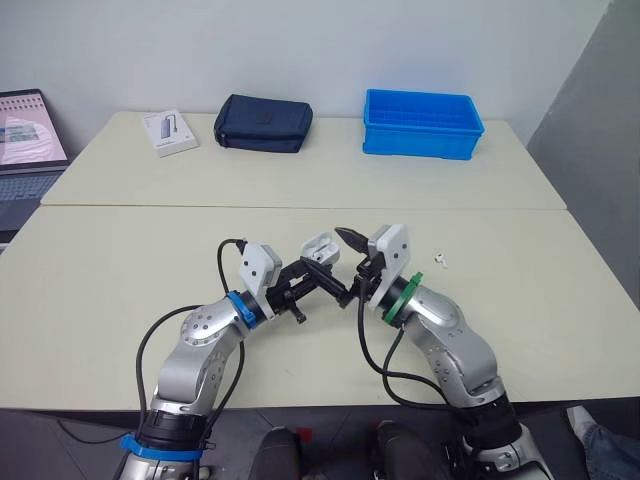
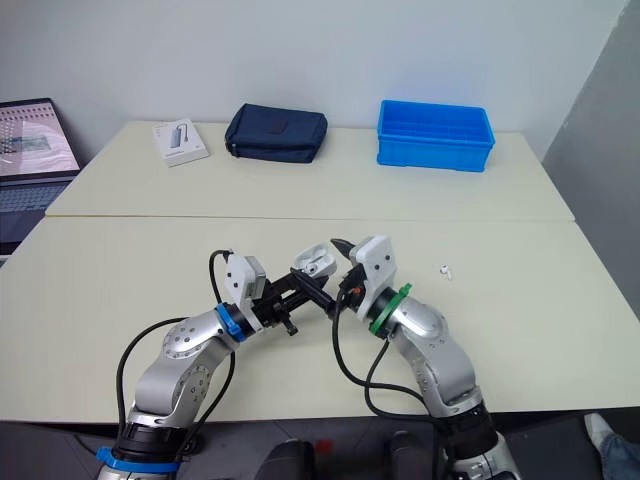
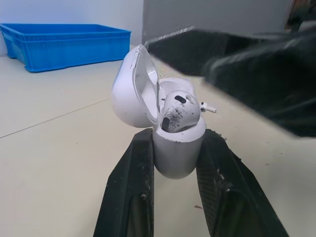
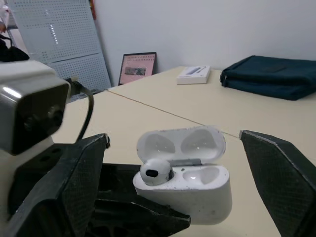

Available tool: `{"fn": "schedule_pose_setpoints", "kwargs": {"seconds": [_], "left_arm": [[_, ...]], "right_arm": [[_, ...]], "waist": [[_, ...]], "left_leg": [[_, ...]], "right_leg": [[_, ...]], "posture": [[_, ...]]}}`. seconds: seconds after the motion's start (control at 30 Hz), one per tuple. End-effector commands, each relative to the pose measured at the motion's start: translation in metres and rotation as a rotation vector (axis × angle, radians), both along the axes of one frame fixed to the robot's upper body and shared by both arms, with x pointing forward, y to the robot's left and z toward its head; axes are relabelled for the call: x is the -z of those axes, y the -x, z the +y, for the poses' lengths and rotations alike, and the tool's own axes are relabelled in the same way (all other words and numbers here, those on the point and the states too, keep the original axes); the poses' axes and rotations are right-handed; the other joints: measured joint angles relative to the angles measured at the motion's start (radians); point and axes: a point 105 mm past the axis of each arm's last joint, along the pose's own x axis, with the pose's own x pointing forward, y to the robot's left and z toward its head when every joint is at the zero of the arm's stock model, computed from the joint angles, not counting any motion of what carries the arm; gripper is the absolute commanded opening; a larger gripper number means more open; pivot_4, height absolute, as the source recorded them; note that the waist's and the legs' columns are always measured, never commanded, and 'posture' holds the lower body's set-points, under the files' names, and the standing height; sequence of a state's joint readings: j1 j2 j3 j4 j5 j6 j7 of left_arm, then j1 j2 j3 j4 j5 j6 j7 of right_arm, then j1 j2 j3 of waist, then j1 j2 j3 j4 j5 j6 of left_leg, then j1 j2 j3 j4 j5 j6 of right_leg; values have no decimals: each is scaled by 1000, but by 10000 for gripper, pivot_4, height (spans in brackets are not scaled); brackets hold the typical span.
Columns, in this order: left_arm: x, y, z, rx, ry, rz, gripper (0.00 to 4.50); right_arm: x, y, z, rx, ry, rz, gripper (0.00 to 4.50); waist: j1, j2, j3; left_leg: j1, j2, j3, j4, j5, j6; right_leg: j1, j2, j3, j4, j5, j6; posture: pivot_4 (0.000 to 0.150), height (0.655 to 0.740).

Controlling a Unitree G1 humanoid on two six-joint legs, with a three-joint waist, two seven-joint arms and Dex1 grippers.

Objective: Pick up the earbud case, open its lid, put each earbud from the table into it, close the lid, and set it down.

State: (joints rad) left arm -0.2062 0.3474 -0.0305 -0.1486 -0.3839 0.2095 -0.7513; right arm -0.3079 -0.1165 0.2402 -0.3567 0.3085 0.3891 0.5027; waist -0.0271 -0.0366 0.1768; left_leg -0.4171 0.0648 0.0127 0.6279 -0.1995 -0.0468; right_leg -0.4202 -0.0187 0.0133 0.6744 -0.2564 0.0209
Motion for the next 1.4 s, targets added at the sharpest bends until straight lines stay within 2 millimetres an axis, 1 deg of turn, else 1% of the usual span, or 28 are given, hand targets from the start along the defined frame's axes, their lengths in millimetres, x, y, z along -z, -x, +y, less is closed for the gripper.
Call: {"fn": "schedule_pose_setpoints", "kwargs": {"seconds": [0.03,0.1,0.17,0.23,0.4,0.43,0.5,0.53,0.6,0.77,0.83,0.9,1.0,1.07,1.13,1.23,1.3,1.33,1.4], "left_arm": [[-14,0,3,-8,12,-60,8109],[-13,0,3,-9,9,-58,8109],[-12,-1,5,-16,2,-57,8109],[-10,-3,7,-30,-11,-60,8109],[-8,-6,12,-51,-28,-72,8109],[-7,-7,12,-53,-28,-72,8109],[-6,-7,13,-56,-28,-72,8109],[-6,-7,13,-56,-28,-71,8109],[-5,-8,13,-57,-29,-71,8109],[-3,-10,12,-51,-37,-74,8109],[-3,-10,12,-49,-39,-74,8109],[-3,-11,11,-46,-41,-74,8109],[-2,-11,10,-43,-41,-74,8109],[-2,-11,8,-40,-41,-73,8109],[-1,-10,6,-31,-42,-73,8109],[-2,-11,4,-19,-46,-77,8109],[-2,-11,3,-18,-45,-78,8109],[-3,-11,2,-16,-44,-79,8109],[-3,-11,1,-14,-43,-81,8109]], "right_arm": [[-24,19,-29,-28,-2,-82,45000],[-29,26,-43,-33,21,-90,45000],[-28,28,-66,-1,92,-69,45000],[-17,31,-99,50,230,-31,45000],[7,36,-175,222,492,107,45000],[11,38,-192,265,540,140,45000],[13,43,-218,331,602,177,45000],[13,45,-229,357,614,196,45000],[14,50,-242,382,642,221,45000],[21,58,-253,394,693,271,45000],[20,54,-255,414,697,261,45000],[19,47,-249,418,672,247,45000],[21,27,-235,438,587,234,45000],[27,13,-228,452,543,255,45000],[33,-2,-224,459,560,246,45000],[38,-33,-210,478,514,247,45000],[45,-54,-204,517,474,271,45000],[50,-62,-202,530,475,277,45000],[58,-71,-198,530,491,275,45000]], "waist": [[3,0,0],[3,0,0],[2,0,0],[3,0,0],[11,0,0],[11,0,0],[10,0,0],[10,0,0],[9,0,0],[9,-1,0],[9,-1,0],[8,-1,0],[2,-1,1],[-2,-1,1],[-1,-1,1],[-2,-1,1],[-4,-1,1],[-3,-1,1],[-1,-1,1]], "left_leg": [[0,0,0,0,0,0],[0,0,1,0,0,0],[0,0,1,0,0,0],[0,0,1,0,0,0],[0,-1,1,0,0,0],[0,-1,1,0,0,0],[0,-1,1,0,0,0],[0,-1,2,0,0,0],[0,-1,2,0,0,0],[0,-1,1,0,0,0],[0,-1,2,0,0,0],[0,-1,2,0,0,0],[0,-1,1,1,0,0],[1,-1,1,0,0,0],[0,-2,1,0,0,0],[-1,-1,1,0,0,0],[-1,-1,2,0,0,0],[-1,-1,2,-1,0,0],[-2,-1,2,-1,0,0]], "right_leg": [[0,0,0,-1,0,0],[0,-1,0,-1,0,0],[0,-1,1,-1,0,0],[0,-1,0,-1,0,0],[0,-1,0,-3,0,0],[0,-1,1,-3,0,0],[0,-1,1,-3,0,0],[0,-1,1,-3,0,0],[1,-1,1,-3,0,0],[1,-1,1,-3,-1,-1],[1,-1,1,-3,0,-1],[1,-1,1,-4,0,-1],[1,-1,1,-4,0,-1],[1,-1,2,-4,0,-1],[1,-1,2,-4,0,0],[2,0,2,-7,1,2],[2,0,2,-8,3,3],[2,0,2,-9,3,3],[1,0,2,-9,3,3]], "posture": [[1500,7400],[1500,7400],[1500,7400],[1500,7400],[1500,7400],[1500,7400],[1500,7400],[1500,7400],[1500,7400],[1500,7400],[1500,7400],[1500,7400],[1500,7400],[1500,7400],[1500,7400],[1500,7400],[1500,7400],[1500,7400],[1500,7400]]}}
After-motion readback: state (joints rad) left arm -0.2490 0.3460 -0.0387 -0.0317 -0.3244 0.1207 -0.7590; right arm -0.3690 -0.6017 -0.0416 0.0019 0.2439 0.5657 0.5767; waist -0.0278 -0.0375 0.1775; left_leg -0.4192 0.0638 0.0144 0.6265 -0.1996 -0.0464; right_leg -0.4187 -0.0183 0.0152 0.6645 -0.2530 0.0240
